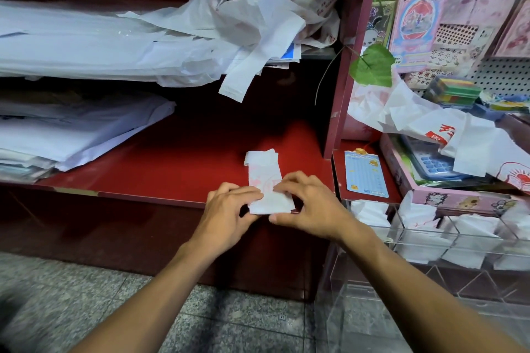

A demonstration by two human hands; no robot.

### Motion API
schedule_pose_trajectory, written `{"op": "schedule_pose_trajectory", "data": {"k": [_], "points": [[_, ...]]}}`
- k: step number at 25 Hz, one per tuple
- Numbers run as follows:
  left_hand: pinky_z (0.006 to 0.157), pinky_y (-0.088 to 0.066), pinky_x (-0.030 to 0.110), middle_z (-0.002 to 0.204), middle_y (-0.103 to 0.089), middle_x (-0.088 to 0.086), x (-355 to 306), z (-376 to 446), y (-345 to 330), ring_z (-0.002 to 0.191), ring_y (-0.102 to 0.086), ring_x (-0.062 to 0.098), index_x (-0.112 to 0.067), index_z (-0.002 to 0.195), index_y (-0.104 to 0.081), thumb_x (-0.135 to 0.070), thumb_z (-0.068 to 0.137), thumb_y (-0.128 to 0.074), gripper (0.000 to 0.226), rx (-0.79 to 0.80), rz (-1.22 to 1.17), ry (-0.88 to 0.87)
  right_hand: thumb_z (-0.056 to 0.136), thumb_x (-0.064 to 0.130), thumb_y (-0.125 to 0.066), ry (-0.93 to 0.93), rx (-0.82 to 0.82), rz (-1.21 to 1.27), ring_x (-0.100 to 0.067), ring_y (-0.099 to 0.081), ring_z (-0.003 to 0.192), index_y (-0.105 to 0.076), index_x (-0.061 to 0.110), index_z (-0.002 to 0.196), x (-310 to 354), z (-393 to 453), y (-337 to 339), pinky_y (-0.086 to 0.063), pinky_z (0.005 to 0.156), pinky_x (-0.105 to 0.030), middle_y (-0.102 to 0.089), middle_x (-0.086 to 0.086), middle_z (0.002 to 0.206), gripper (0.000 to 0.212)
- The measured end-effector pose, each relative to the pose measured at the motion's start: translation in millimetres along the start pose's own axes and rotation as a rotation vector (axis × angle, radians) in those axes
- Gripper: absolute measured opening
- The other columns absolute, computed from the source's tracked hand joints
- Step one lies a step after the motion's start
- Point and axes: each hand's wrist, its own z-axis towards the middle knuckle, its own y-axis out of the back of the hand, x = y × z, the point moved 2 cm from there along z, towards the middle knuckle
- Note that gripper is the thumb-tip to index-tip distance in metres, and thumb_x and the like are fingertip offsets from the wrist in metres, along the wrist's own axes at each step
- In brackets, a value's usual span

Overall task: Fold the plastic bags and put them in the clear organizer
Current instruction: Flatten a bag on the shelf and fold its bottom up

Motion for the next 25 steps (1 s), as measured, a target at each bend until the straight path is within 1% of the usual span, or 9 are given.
{"op": "schedule_pose_trajectory", "data": {"k": [2, 4, 8, 12, 14, 16, 20, 22, 25], "points": [[0.091, -0.044, 0.043, 0.108, -0.064, -0.027, 2, 1, 4, 0.098, -0.053, 0.013, -0.026, 0.106, -0.076, -0.024, 0.081, -0.079, 0.026, -0.031, -0.121, 0.048, 0.081, 0.044, -0.074, 0.042, 0.020, 0.004, -0.011, -0.049, 0.107, -0.066, 0.029, 0.119, -7, -2, 1, -0.039, 0.096, -0.032, -0.055, 0.016, 0.123, 0.042], [0.089, -0.047, 0.041, 0.097, -0.070, -0.022, 3, 2, 8, 0.093, -0.057, 0.014, -0.027, 0.103, -0.076, -0.030, 0.083, -0.075, 0.020, -0.031, -0.216, 0.101, 0.085, 0.032, -0.073, 0.000, -0.078, 0.179, -0.009, -0.058, 0.096, -0.073, 0.029, 0.091, -11, -1, 3, -0.044, 0.091, -0.032, -0.064, 0.013, 0.105, 0.007], [0.083, -0.050, 0.026, 0.088, -0.075, -0.011, -2, 4, 13, 0.088, -0.068, 0.005, -0.030, 0.111, -0.066, -0.023, 0.090, -0.067, 0.023, 0.007, -0.488, 0.225, 0.088, 0.039, -0.069, -0.154, -0.101, 0.355, -0.012, -0.059, 0.080, -0.070, 0.023, 0.068, -8, 0, 4, -0.046, 0.077, -0.032, -0.064, 0.005, 0.086, 0.026], [0.069, -0.042, 0.027, 0.067, -0.065, -0.008, 0, 8, 9, 0.067, -0.056, 0.009, -0.033, 0.124, -0.053, -0.023, 0.094, -0.061, 0.032, 0.010, -0.422, 0.349, 0.087, 0.035, -0.069, -0.257, -0.154, 0.377, -0.011, -0.052, 0.063, -0.066, 0.020, 0.062, -1, 4, 0, -0.048, 0.069, -0.036, -0.060, 0.003, 0.065, 0.030], [0.069, -0.040, 0.030, 0.066, -0.062, -0.009, 1, 10, 5, 0.065, -0.053, 0.012, -0.035, 0.120, -0.053, -0.026, 0.092, -0.061, 0.031, 0.002, -0.399, 0.378, 0.082, 0.035, -0.072, -0.271, -0.227, 0.332, -0.009, -0.052, 0.063, -0.061, 0.021, 0.068, 2, 4, -3, -0.048, 0.069, -0.034, -0.059, 0.009, 0.066, 0.023], [0.067, -0.039, 0.028, 0.070, -0.062, -0.006, 0, 12, 4, 0.066, -0.054, 0.013, -0.033, 0.111, -0.056, -0.025, 0.088, -0.065, 0.025, -0.023, -0.358, 0.391, 0.079, 0.038, -0.073, -0.157, -0.278, 0.248, -0.008, -0.053, 0.078, -0.057, 0.027, 0.088, 7, 1, -3, -0.047, 0.074, -0.032, -0.059, 0.012, 0.090, 0.021], [0.071, -0.042, 0.027, 0.093, -0.061, -0.006, -4, 12, 6, 0.074, -0.055, 0.013, -0.025, 0.106, -0.062, -0.018, 0.081, -0.074, 0.029, -0.062, -0.259, 0.334, 0.081, 0.046, -0.070, 0.065, -0.068, -0.049, -0.012, -0.043, 0.103, -0.052, 0.031, 0.131, 10, 0, -9, -0.038, 0.091, -0.033, -0.047, 0.017, 0.135, 0.055], [0.083, -0.040, 0.025, 0.110, -0.056, -0.011, -3, 9, 7, 0.093, -0.052, 0.013, -0.021, 0.114, -0.065, -0.022, 0.082, -0.075, 0.033, -0.065, -0.149, 0.225, 0.084, 0.039, -0.069, 0.071, -0.046, -0.121, -0.012, -0.038, 0.098, -0.054, 0.031, 0.132, 7, 3, -13, -0.036, 0.091, -0.032, -0.050, 0.018, 0.136, 0.052], [0.095, -0.030, 0.025, 0.126, -0.048, -0.021, -4, 3, 11, 0.114, -0.038, 0.004, -0.024, 0.123, -0.065, -0.062, 0.075, -0.065, 0.061, 0.069, -0.033, 0.044, 0.085, 0.036, -0.068, 0.071, -0.089, -0.081, -0.012, -0.039, 0.092, -0.059, 0.030, 0.126, 6, 4, -13, -0.040, 0.091, -0.036, -0.058, 0.016, 0.124, 0.042]]}}
